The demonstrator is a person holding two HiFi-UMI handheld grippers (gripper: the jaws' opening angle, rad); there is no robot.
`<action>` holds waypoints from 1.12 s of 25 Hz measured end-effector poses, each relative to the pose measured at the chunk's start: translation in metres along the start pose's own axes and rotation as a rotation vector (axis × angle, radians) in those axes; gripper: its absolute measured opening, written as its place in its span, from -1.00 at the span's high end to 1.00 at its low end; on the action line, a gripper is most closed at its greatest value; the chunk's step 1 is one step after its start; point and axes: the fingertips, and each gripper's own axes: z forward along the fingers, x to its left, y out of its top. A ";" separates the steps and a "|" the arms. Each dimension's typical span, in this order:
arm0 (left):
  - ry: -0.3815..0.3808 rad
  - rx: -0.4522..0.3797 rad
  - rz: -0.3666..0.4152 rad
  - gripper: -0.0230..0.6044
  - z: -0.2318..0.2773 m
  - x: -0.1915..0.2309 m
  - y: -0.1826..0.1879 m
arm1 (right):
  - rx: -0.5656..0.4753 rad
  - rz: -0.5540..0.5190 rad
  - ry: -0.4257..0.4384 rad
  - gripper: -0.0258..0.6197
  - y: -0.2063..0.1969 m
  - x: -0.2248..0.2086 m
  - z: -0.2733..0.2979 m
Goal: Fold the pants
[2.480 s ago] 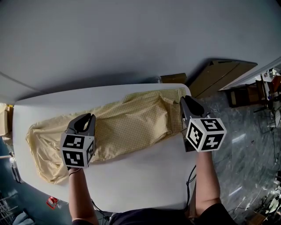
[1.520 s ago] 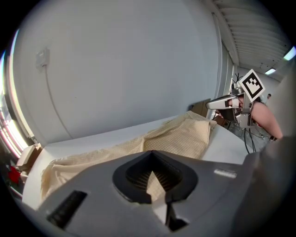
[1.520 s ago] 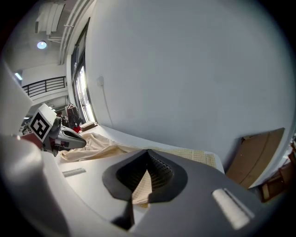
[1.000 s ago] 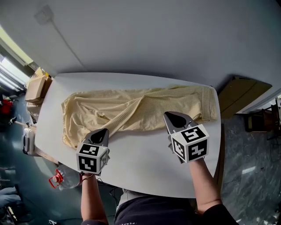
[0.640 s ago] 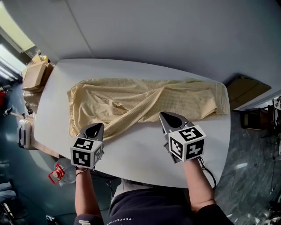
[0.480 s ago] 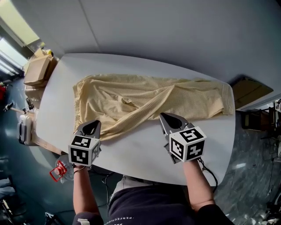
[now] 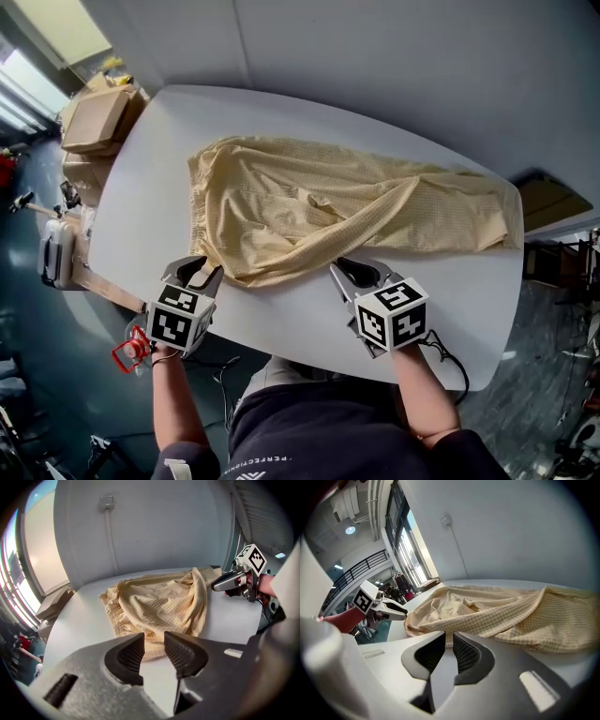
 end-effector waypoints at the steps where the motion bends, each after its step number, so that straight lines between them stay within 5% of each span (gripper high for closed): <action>1: -0.014 0.009 0.011 0.48 0.000 0.003 -0.005 | 0.013 0.003 0.011 0.75 -0.004 0.007 0.006; 6: -0.098 0.027 0.051 0.30 0.001 0.010 -0.018 | 0.070 0.018 0.067 0.64 -0.016 0.034 0.035; 14: -0.133 0.064 0.217 0.03 0.019 0.012 -0.023 | 0.094 0.016 -0.029 0.59 -0.015 0.026 0.049; 18: -0.135 0.098 0.286 0.26 0.025 0.009 -0.027 | 0.096 0.021 -0.046 0.62 -0.013 0.024 0.049; 21: -0.128 0.107 0.333 0.66 0.030 0.008 -0.023 | 0.088 0.026 -0.059 0.68 -0.010 0.023 0.049; 28: -0.123 0.109 0.379 0.76 0.019 0.015 0.002 | 0.065 0.015 -0.072 0.76 0.000 0.023 0.041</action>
